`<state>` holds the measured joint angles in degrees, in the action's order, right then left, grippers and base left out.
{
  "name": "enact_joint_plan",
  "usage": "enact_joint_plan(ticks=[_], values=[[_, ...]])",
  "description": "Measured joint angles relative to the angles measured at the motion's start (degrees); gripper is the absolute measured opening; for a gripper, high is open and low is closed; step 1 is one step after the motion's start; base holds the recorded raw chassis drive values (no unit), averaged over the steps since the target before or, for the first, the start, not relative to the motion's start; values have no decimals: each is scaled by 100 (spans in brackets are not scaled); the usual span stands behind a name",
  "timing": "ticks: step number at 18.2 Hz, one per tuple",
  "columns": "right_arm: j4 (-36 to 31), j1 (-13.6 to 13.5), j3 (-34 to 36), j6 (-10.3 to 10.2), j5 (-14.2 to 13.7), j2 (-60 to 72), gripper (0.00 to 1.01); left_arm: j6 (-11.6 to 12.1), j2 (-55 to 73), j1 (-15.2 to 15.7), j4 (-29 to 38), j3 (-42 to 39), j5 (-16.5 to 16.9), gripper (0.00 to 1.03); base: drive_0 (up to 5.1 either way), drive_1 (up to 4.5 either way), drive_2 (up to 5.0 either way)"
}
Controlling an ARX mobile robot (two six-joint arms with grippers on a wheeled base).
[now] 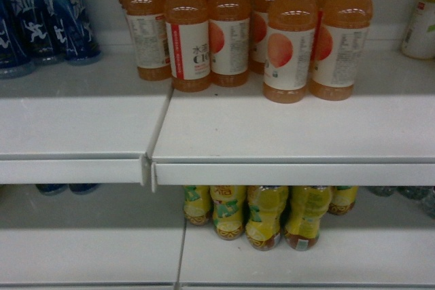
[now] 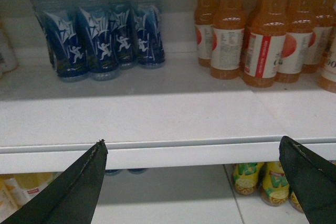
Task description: Move water from second to third shelf
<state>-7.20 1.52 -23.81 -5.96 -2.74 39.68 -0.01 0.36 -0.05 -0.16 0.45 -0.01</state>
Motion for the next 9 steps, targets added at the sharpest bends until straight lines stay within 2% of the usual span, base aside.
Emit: enact_joint_plan(ticks=[9], values=[[17, 2, 0, 0, -2, -4, 43, 0, 0, 0, -13, 0, -2, 98, -474, 222, 222]])
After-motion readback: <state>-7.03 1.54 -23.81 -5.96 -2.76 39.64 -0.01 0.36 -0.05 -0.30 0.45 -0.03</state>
